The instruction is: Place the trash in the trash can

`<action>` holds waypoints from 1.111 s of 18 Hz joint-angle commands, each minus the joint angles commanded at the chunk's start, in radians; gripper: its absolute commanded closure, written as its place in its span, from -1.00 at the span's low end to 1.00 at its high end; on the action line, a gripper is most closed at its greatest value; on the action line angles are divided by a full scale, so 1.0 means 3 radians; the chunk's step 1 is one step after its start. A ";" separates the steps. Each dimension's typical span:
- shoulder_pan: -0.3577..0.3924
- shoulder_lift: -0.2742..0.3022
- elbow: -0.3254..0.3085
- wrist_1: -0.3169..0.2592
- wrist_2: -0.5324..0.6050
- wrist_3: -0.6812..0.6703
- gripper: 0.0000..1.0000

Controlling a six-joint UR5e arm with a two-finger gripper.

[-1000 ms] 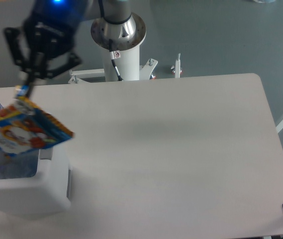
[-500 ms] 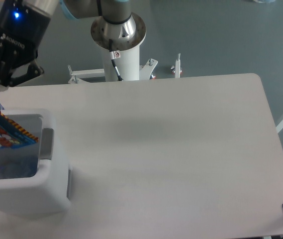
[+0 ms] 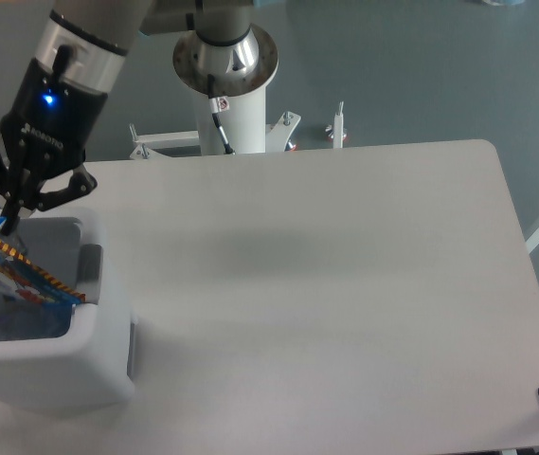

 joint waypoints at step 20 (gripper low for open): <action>-0.0092 0.0051 0.0143 0.0031 0.0312 0.0123 -1.00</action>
